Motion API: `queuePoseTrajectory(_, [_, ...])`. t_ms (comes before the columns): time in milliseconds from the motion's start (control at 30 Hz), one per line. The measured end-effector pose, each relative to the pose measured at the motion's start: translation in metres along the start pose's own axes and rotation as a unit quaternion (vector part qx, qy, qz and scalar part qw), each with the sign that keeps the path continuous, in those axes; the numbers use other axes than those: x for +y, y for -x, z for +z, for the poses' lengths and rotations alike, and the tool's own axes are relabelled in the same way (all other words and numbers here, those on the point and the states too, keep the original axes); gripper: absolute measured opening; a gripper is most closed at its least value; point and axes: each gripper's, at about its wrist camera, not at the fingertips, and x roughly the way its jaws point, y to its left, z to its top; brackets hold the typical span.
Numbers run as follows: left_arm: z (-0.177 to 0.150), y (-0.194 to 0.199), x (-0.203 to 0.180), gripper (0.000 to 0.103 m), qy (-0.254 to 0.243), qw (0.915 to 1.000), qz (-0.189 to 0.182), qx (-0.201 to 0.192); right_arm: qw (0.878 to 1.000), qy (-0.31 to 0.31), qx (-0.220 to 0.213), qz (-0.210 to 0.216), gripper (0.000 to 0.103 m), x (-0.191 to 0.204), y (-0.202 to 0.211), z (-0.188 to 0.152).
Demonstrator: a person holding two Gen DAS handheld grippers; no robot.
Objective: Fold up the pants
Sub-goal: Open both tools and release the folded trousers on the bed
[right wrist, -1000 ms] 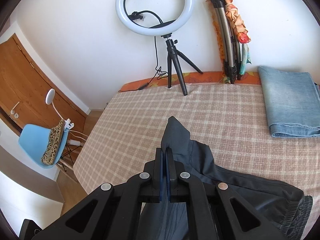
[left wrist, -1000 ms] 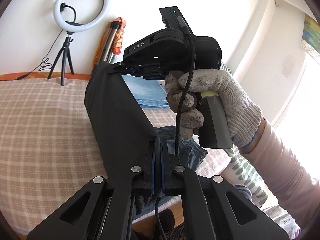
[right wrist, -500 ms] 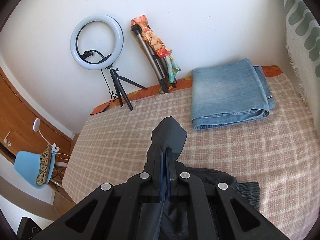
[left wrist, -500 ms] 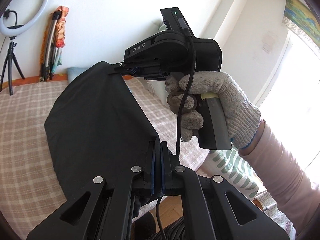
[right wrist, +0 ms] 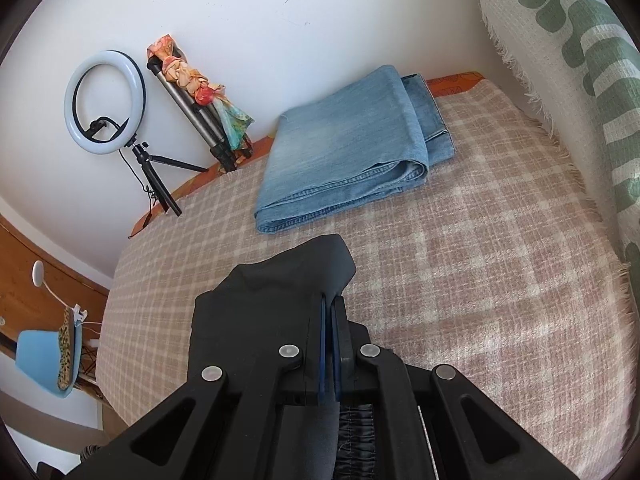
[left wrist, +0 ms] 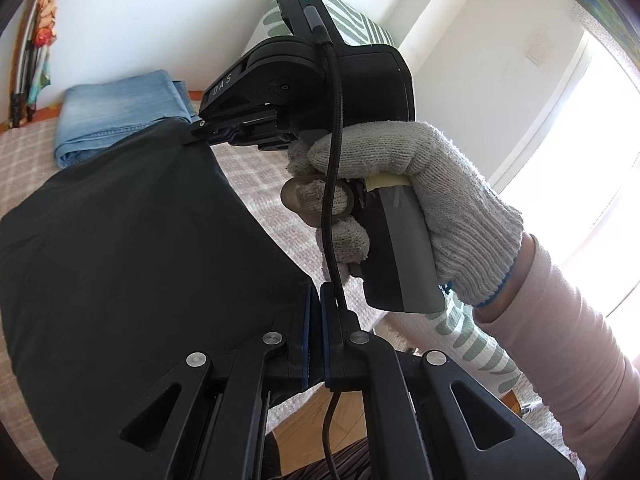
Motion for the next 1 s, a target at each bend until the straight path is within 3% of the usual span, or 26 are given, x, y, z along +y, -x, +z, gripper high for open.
queuePoseTrajectory(400, [0.004, -0.043, 0.010, 0.003, 0.003, 0.9993, 0.007, 0.036, 1.000, -0.002, 0.015, -0.017, 0.001, -0.028, -0.023, -0.013])
queuePoseTrajectory(533, [0.005, -0.045, 0.007, 0.003, 0.002, 0.9992, 0.010, 0.039, 0.999, 0.003, 0.013, -0.031, 0.009, -0.027, -0.021, -0.015])
queuePoseTrajectory(633, [0.005, -0.041, 0.007, 0.005, -0.001, 0.9991, 0.014, 0.040, 0.999, 0.002, 0.003, -0.036, 0.027, -0.027, -0.011, -0.014])
queuePoseTrajectory(733, [0.007, -0.042, 0.004, 0.007, 0.002, 0.9990, 0.013, 0.043, 0.999, 0.002, -0.014, -0.040, 0.037, -0.027, 0.004, -0.013])
queuePoseTrajectory(900, [0.005, -0.026, 0.003, 0.030, -0.006, 0.9990, 0.018, 0.040, 0.998, 0.000, -0.040, -0.041, 0.042, -0.024, 0.034, -0.015])
queuePoseTrajectory(1000, [0.001, -0.015, 0.001, 0.041, -0.010, 0.9988, 0.024, 0.041, 0.998, 0.002, -0.056, -0.040, 0.053, -0.020, 0.053, -0.020])
